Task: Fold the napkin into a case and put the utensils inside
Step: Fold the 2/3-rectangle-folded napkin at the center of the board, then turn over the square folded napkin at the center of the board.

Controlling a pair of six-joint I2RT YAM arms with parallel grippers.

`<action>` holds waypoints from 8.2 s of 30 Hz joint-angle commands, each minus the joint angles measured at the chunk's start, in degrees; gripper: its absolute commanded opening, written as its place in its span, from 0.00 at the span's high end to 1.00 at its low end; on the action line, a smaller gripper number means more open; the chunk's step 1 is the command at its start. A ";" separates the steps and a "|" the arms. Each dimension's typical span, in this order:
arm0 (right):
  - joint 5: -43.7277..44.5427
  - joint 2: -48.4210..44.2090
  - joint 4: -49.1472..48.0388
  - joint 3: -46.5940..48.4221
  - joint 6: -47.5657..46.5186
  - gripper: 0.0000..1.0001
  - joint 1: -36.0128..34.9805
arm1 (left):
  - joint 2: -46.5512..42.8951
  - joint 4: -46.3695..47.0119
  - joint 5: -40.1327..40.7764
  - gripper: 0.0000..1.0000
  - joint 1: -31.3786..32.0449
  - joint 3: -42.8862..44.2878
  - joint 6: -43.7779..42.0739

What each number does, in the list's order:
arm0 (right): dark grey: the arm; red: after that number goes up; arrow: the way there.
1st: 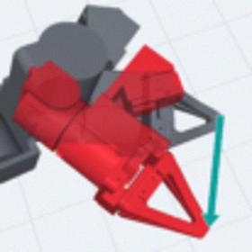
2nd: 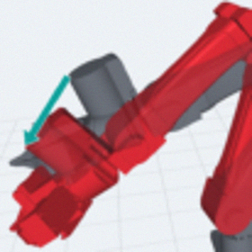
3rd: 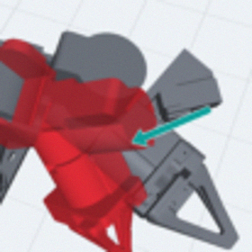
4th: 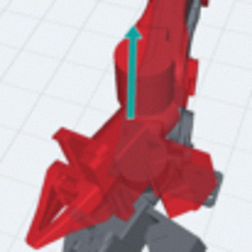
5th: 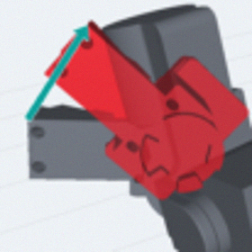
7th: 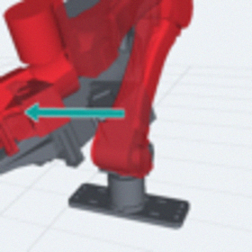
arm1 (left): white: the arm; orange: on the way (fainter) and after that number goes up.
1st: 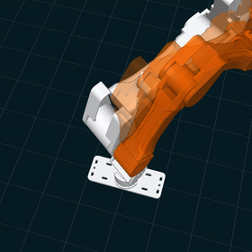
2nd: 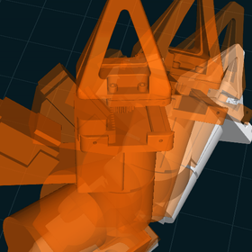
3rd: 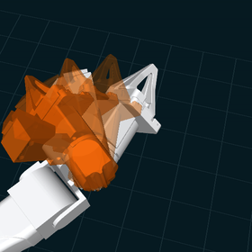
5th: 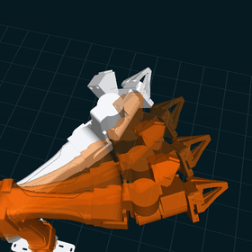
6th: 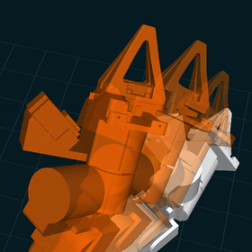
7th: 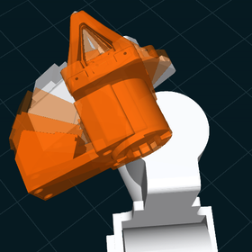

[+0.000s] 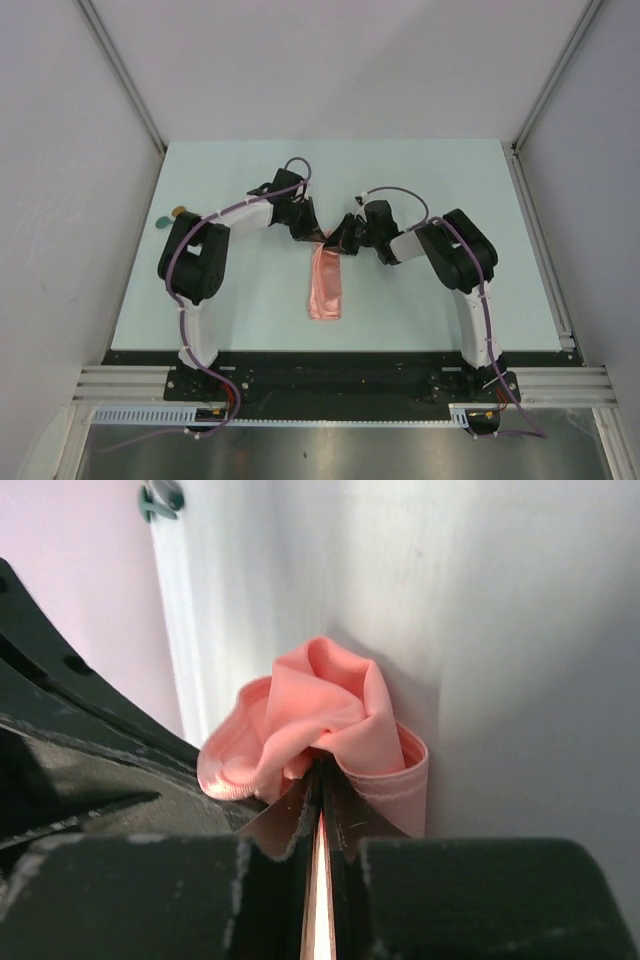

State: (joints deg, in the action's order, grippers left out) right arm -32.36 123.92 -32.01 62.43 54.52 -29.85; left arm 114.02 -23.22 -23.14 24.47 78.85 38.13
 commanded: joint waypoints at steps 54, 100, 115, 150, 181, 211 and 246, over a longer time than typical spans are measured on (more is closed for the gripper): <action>8.89 -16.78 24.28 -7.77 -19.28 0.76 -5.84 | -8.89 0.29 -1.12 0.50 -1.70 -2.03 -2.61; 46.16 -6.58 70.94 27.83 -20.86 0.32 -24.29 | -38.43 0.28 -6.39 0.51 -11.20 -26.55 -11.59; 47.22 -5.10 74.55 31.87 -21.83 0.32 -24.47 | -38.08 0.90 -8.24 0.51 -11.29 -26.20 -10.97; 41.96 -6.57 66.74 33.55 -23.32 1.00 -24.91 | -38.26 1.60 -9.12 0.52 -11.90 -27.17 -10.53; -13.96 -2.02 -42.52 -21.91 13.24 0.98 -6.37 | -39.49 4.06 -6.22 0.54 -14.19 -29.01 -6.84; 3.10 -19.16 33.86 -2.94 -30.35 0.63 -4.87 | -18.14 9.60 -3.14 0.67 -5.22 -19.09 -1.30; 5.64 -17.57 38.16 4.63 -31.67 0.71 -8.47 | -16.28 9.34 -3.41 0.77 -3.81 -18.03 -1.30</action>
State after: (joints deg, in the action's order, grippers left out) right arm -26.22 105.19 7.03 65.12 23.44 -38.06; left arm 97.89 -14.66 -26.59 20.25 58.37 36.12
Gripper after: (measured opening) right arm 0.293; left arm 0.226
